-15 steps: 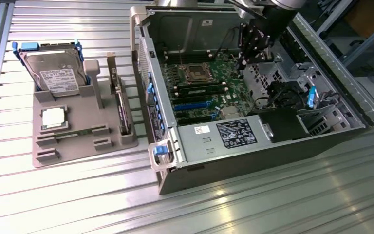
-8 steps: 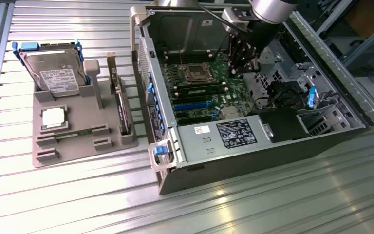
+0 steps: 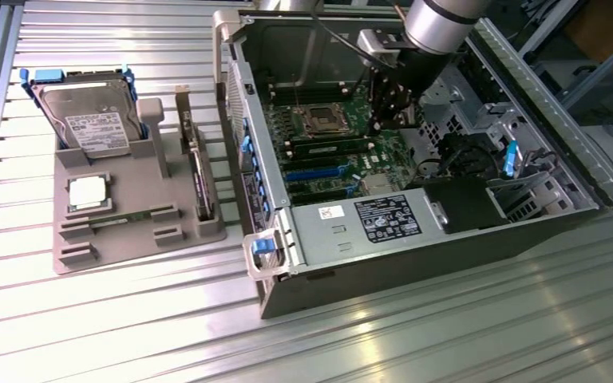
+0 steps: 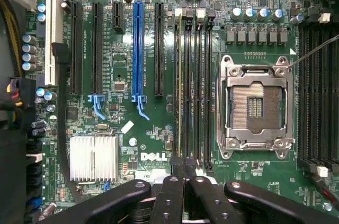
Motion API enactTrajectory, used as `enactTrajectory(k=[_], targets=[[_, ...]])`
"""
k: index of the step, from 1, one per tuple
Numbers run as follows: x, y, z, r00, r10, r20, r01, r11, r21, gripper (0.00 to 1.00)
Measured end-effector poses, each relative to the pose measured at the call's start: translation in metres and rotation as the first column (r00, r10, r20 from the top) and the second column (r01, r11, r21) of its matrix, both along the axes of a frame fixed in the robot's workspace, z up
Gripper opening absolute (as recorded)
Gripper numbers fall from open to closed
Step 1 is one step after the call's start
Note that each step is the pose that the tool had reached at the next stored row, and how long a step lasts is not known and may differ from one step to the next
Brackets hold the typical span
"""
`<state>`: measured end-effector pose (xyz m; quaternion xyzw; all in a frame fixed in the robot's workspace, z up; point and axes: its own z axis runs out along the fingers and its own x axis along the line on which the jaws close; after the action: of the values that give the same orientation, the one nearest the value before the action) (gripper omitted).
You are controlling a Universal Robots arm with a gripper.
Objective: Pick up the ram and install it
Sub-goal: 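Press down the ram until it locks into place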
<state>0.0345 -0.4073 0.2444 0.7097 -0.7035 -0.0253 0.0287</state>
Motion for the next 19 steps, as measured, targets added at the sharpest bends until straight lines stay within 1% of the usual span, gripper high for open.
enactTrajectory(k=[2, 4, 7, 10, 11, 12, 13, 14, 15, 19], targets=[[0.000, 0.0000, -0.0028, 1.0000, 0.000, -0.0002, 0.000, 1.0000, -0.0001, 0.10], [0.000, 0.0000, -0.0093, 1.0000, 0.000, -0.0006, 0.000, 1.0000, 0.0000, 0.10], [0.000, 0.0000, -0.0125, 1.0000, 0.000, -0.0007, 0.000, 1.0000, -0.0003, 0.10], [0.000, 0.0001, -0.0110, 1.0000, 0.000, -0.0002, 0.000, 1.0000, 0.0007, 0.10], [0.000, 0.0000, -0.0065, 1.0000, 0.000, 0.0005, 0.000, 1.0000, -0.0001, 0.10], [0.000, 0.0000, -0.0044, 1.0000, 0.000, 0.0017, 0.000, 1.0000, 0.0000, 0.10], [-0.006, 0.0000, -0.0040, 1.0000, 0.000, 0.0049, 0.000, 1.0000, 0.0002, 0.10], [-0.012, 0.0000, -0.0040, 1.0000, 0.000, 0.0064, 0.000, 1.0000, 0.0000, 0.10], [-0.023, 0.0000, -0.0040, 1.0000, 0.000, 0.0080, 0.000, 1.0000, 0.0000, 0.10], [-0.058, 0.0000, -0.0040, 0.9999, 0.000, 0.0104, 0.000, 1.0000, 0.0000, 0.10]])
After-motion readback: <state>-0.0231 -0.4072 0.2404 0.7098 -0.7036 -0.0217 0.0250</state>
